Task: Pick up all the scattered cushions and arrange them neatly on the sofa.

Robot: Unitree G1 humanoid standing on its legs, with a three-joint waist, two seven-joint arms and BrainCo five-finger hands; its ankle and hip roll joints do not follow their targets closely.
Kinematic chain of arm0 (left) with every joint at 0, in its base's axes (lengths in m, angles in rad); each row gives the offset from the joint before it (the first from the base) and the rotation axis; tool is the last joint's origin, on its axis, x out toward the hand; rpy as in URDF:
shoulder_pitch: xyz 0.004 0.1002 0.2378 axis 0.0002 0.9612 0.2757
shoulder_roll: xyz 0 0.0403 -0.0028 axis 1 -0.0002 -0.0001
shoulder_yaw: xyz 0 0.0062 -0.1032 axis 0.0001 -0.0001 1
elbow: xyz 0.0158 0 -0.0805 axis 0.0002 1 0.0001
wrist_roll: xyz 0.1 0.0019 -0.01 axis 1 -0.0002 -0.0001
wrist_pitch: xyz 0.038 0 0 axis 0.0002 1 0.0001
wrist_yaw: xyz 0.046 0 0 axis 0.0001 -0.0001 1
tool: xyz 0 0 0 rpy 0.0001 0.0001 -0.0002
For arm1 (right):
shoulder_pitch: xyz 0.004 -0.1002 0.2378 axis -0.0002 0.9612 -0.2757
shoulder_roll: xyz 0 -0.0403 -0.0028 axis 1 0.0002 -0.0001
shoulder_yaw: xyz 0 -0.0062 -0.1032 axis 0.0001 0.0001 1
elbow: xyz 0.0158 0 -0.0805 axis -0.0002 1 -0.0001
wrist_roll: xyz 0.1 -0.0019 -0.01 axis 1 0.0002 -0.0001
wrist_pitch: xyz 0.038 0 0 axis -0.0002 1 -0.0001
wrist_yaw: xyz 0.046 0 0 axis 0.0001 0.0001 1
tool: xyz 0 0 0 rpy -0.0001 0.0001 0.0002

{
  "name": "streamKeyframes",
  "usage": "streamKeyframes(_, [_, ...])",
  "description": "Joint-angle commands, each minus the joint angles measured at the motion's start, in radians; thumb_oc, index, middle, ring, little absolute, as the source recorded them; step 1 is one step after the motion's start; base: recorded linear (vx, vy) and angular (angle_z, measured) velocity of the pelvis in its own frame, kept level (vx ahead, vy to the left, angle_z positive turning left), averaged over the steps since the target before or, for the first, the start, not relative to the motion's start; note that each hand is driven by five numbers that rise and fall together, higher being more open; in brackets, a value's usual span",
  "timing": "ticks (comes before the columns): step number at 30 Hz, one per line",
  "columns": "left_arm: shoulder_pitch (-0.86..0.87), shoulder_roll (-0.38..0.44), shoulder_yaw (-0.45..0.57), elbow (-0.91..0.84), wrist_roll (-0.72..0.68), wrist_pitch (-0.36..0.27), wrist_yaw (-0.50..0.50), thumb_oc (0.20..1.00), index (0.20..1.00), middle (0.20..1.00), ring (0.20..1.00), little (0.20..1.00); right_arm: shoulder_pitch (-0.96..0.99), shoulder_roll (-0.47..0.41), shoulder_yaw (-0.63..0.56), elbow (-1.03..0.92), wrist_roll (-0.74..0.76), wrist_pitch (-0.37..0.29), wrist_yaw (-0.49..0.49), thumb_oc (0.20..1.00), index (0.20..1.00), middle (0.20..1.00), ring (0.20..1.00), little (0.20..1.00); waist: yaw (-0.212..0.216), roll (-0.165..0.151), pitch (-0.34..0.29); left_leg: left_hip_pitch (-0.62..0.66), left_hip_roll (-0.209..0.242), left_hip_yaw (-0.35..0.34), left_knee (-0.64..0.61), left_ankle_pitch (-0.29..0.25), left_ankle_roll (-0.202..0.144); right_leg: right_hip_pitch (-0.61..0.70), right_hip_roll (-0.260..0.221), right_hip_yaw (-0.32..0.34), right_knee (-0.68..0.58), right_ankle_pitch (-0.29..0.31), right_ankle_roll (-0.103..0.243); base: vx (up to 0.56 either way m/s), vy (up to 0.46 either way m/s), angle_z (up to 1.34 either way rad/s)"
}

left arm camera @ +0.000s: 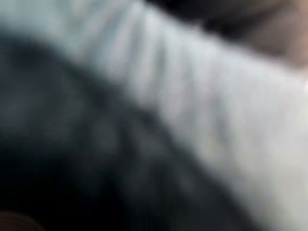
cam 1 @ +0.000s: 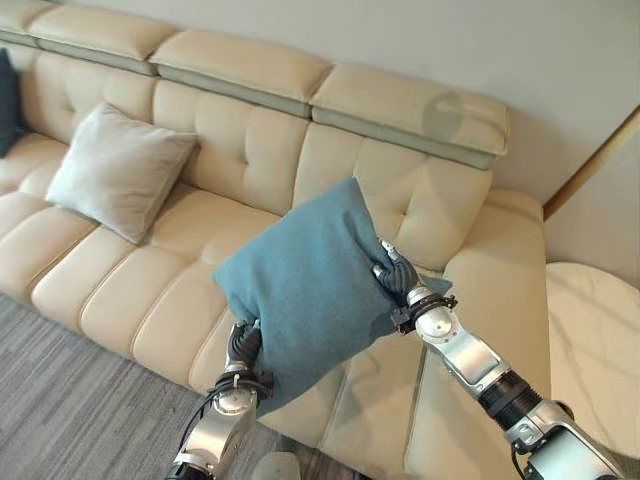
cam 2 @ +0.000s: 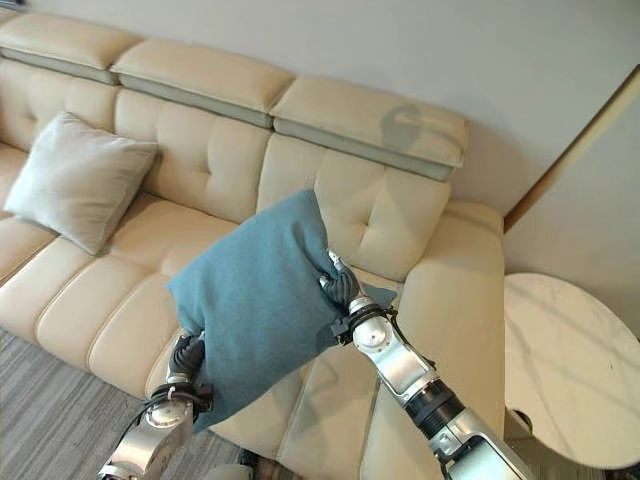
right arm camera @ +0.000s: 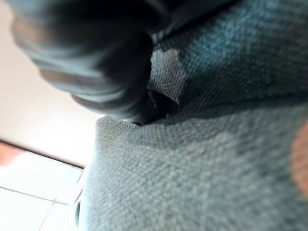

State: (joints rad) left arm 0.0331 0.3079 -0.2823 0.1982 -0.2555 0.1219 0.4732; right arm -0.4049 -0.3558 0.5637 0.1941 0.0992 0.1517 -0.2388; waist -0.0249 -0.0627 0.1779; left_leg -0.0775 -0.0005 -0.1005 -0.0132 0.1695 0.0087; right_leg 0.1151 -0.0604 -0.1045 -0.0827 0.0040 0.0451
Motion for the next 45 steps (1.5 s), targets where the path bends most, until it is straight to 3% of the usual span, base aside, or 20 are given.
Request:
streamKeyframes(1, [-0.096, -0.075, -0.096, -0.157, 0.033, -0.123, -0.043, 0.2, 0.2, 0.2, 0.2, 0.2, -0.04, 0.107, 0.062, -0.13, 0.014, -0.105, 0.06, 0.2, 0.2, 0.2, 0.2, 0.2, 0.029, 0.024, -0.02, 0.021, 0.041, -0.092, -0.074, -0.084, -0.089, -0.032, 0.036, 0.051, 0.038, -0.067, -0.011, 0.17, 0.319, -0.59])
streamKeyframes(5, [-0.09, -0.071, -0.112, -0.151, 0.028, -0.12, -0.056, 0.2, 0.2, 0.2, 0.2, 0.2, -0.019, 0.11, 0.055, -0.138, 0.008, -0.094, 0.071, 0.2, 0.2, 0.2, 0.2, 0.2, 0.031, 0.033, -0.037, 0.05, 0.016, -0.064, -0.074, -0.114, -0.068, -0.03, 0.01, 0.091, 0.022, -0.048, 0.011, 0.14, 0.286, -0.57])
streamKeyframes(7, [-0.095, -0.065, -0.123, -0.141, 0.013, -0.117, -0.062, 0.2, 0.2, 0.2, 0.2, 0.2, -0.006, 0.117, 0.046, -0.141, -0.009, -0.088, 0.064, 0.2, 0.2, 0.2, 0.2, 0.2, 0.036, 0.033, -0.047, 0.069, 0.002, 0.005, -0.074, -0.14, -0.038, -0.045, -0.015, 0.127, 0.021, -0.032, 0.038, 0.09, 0.265, -0.47])
streamKeyframes(9, [-0.099, -0.063, -0.125, -0.135, 0.014, -0.116, -0.056, 0.2, 0.2, 0.2, 0.2, 0.2, -0.004, 0.125, 0.041, -0.141, -0.015, -0.087, 0.059, 0.2, 0.2, 0.2, 0.2, 0.2, 0.038, 0.034, -0.046, 0.074, 0.001, 0.031, -0.074, -0.147, -0.029, -0.058, -0.018, 0.136, 0.034, -0.029, 0.046, 0.03, 0.175, -0.82])
streamKeyframes(10, [-0.103, -0.058, -0.119, -0.131, 0.011, -0.116, -0.051, 0.2, 0.2, 0.2, 0.2, 0.2, -0.005, 0.141, 0.044, -0.136, -0.012, -0.091, 0.054, 0.2, 0.2, 0.2, 0.2, 0.2, 0.051, 0.036, -0.042, 0.081, 0.01, 0.073, -0.074, -0.158, -0.023, -0.078, -0.02, 0.11, 0.059, -0.033, 0.051, 0.01, 0.184, -0.86])
streamKeyframes(11, [-0.107, -0.046, -0.11, -0.132, 0.015, -0.118, -0.042, 0.2, 0.2, 0.2, 0.2, 0.2, -0.015, 0.164, 0.05, -0.121, -0.011, -0.097, 0.051, 0.2, 0.2, 0.2, 0.2, 0.2, 0.07, 0.035, -0.037, 0.096, 0.023, 0.137, -0.074, -0.175, -0.024, -0.099, -0.029, 0.003, 0.089, -0.028, 0.053, 0.0, 0.106, -0.92])
streamKeyframes(12, [-0.107, -0.046, -0.11, -0.132, 0.015, -0.118, -0.042, 0.2, 0.2, 0.2, 0.2, 0.2, -0.016, 0.164, 0.05, -0.121, -0.011, -0.097, 0.051, 0.2, 0.2, 0.2, 0.2, 0.2, 0.071, 0.035, -0.036, 0.097, 0.023, 0.138, -0.074, -0.176, -0.024, -0.098, -0.029, 0.004, 0.091, -0.03, 0.053, -0.01, 0.096, -1.6])
streamKeyframes(13, [-0.115, -0.035, -0.097, -0.125, 0.019, -0.124, -0.032, 0.2, 0.2, 0.2, 0.2, 0.2, -0.035, 0.188, 0.061, -0.11, -0.005, -0.102, 0.049, 0.2, 0.2, 0.2, 0.2, 0.2, 0.077, 0.035, -0.034, 0.104, 0.027, 0.176, -0.074, -0.18, -0.029, -0.105, -0.032, -0.09, 0.086, -0.021, 0.053, 0.0, 0.069, -1.54])
streamKeyframes(17, [-0.141, -0.024, -0.075, -0.094, 0.041, -0.12, -0.018, 0.2, 0.2, 0.2, 0.2, 0.2, -0.053, 0.21, 0.062, -0.102, 0.018, -0.112, 0.037, 0.2, 0.2, 0.2, 0.2, 0.2, 0.068, 0.031, -0.049, 0.128, 0.02, 0.215, -0.074, -0.195, -0.025, -0.075, -0.038, -0.097, 0.013, 0.013, 0.059, 0.07, 0.066, -0.53])
streamKeyframes(21, [-0.201, -0.012, -0.076, -0.072, 0.043, -0.116, 0.006, 0.2, 0.2, 0.2, 0.2, 0.2, -0.098, 0.234, 0.055, -0.075, 0.04, -0.116, -0.005, 0.2, 0.2, 0.2, 0.2, 0.2, 0.063, 0.034, -0.05, 0.124, 0.019, 0.215, -0.074, -0.198, -0.024, -0.071, -0.042, -0.094, -0.005, 0.012, 0.057, 0.07, 0.031, -0.11])
streamKeyframes(23, [-0.308, -0.001, -0.087, -0.034, 0.045, -0.119, 0.055, 0.2, 0.2, 0.2, 0.2, 0.2, -0.186, 0.252, 0.042, -0.031, 0.055, -0.124, -0.077, 0.2, 0.2, 0.2, 0.2, 0.2, 0.06, 0.036, -0.031, 0.099, 0.02, 0.209, -0.074, -0.19, -0.024, -0.09, -0.043, -0.093, -0.005, 0.007, 0.053, -0.01, 0.013, 0.11])
streamKeyframes(30, [-0.74, 0.061, -0.155, 0.103, 0.091, -0.124, 0.196, 0.2, 0.2, 0.2, 0.2, 0.2, -0.502, 0.264, -0.032, 0.02, 0.07, -0.177, -0.277, 0.2, 0.2, 0.2, 0.2, 0.2, 0.064, 0.053, 0.1, -0.139, 0.014, 0.185, -0.02, -0.129, -0.015, -0.34, -0.059, -0.072, 0.086, 0.031, 0.041, -0.16, 0.021, 0.08])
streamKeyframes(39, [-1.121, 0.158, -0.2, 0.325, 0.135, -0.139, 0.257, 0.2, 0.2, 0.2, 0.2, 0.2, -0.784, 0.246, -0.073, 0.125, -0.062, -0.211, -0.401, 0.2, 0.2, 0.2, 0.2, 0.2, 0.062, 0.078, 0.113, -0.418, -0.01, 0.151, 0.091, -0.112, -0.034, -0.558, -0.093, -0.083, 0.141, 0.055, 0.051, -0.01, 0.056, 0.13])
streamKeyframes(45, [-1.298, 0.209, -0.242, 0.452, 0.235, -0.116, 0.313, 0.2, 0.2, 0.2, 0.2, 0.2, -0.859, 0.199, -0.114, 0.222, -0.125, -0.236, -0.512, 0.2, 0.2, 0.2, 0.2, 0.2, 0.055, 0.069, 0.124, -0.544, -0.017, 0.145, 0.14, -0.114, -0.036, -0.676, -0.097, -0.073, 0.169, 0.065, 0.059, -0.01, 0.048, 0.07])
